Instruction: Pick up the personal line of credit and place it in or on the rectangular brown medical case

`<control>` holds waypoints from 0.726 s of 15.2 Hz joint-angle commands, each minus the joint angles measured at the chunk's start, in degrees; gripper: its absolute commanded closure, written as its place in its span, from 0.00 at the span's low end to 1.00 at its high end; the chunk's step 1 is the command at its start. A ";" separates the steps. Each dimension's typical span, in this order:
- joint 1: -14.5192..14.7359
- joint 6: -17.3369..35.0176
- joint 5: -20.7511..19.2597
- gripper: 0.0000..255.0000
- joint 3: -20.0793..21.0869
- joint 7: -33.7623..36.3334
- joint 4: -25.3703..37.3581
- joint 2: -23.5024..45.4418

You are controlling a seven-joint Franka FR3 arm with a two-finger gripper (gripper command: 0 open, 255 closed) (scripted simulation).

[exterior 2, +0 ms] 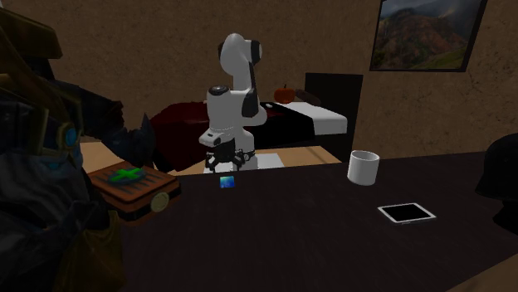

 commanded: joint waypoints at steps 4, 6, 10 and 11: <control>0.05 0.64 0.05 0.00 0.03 0.06 -0.34 0.28; 0.05 0.64 0.05 0.00 0.03 0.06 -0.34 0.28; 0.05 0.63 0.05 1.00 0.03 0.05 -0.31 0.30; 0.02 0.57 0.04 1.00 -0.01 -0.01 -0.20 0.35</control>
